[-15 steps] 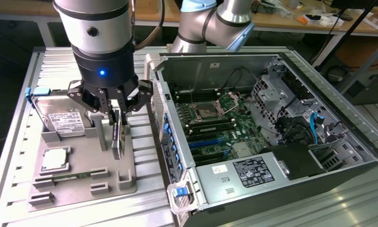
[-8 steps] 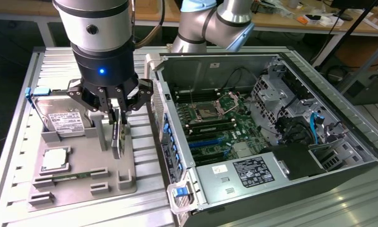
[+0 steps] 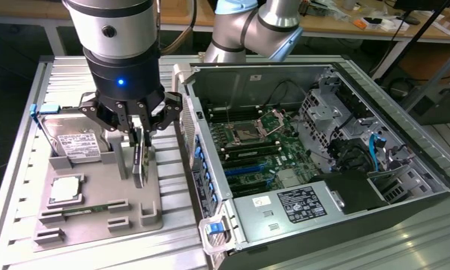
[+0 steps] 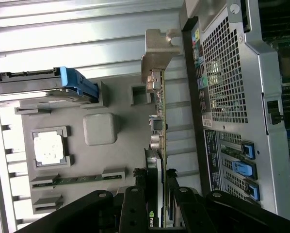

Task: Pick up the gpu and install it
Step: 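Pick up the gpu and move the gpu toward the slot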

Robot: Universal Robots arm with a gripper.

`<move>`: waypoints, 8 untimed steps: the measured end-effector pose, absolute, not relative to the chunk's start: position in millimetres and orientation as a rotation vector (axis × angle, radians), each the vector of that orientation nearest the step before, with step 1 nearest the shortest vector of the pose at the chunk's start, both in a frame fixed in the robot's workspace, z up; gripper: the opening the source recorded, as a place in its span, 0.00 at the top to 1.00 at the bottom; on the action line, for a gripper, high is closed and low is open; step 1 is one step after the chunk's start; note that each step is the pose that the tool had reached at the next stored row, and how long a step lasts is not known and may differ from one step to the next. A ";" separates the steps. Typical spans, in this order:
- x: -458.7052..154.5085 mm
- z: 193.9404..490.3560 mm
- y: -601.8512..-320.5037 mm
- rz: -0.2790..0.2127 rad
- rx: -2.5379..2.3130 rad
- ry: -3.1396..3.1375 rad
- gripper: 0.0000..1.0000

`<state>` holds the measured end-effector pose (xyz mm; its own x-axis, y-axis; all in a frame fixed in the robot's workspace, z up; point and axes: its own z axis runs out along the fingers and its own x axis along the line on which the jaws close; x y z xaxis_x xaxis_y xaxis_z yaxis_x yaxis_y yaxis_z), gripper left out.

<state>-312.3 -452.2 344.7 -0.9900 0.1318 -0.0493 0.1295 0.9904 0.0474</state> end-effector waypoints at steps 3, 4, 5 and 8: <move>-312.3 346.5 -452.3 0.068 0.203 3.082 0.73; -312.3 346.9 -452.3 0.068 0.204 3.082 0.73; -312.3 347.4 -452.3 0.068 0.204 3.082 0.73; -312.3 348.6 -452.3 0.068 0.204 3.082 0.73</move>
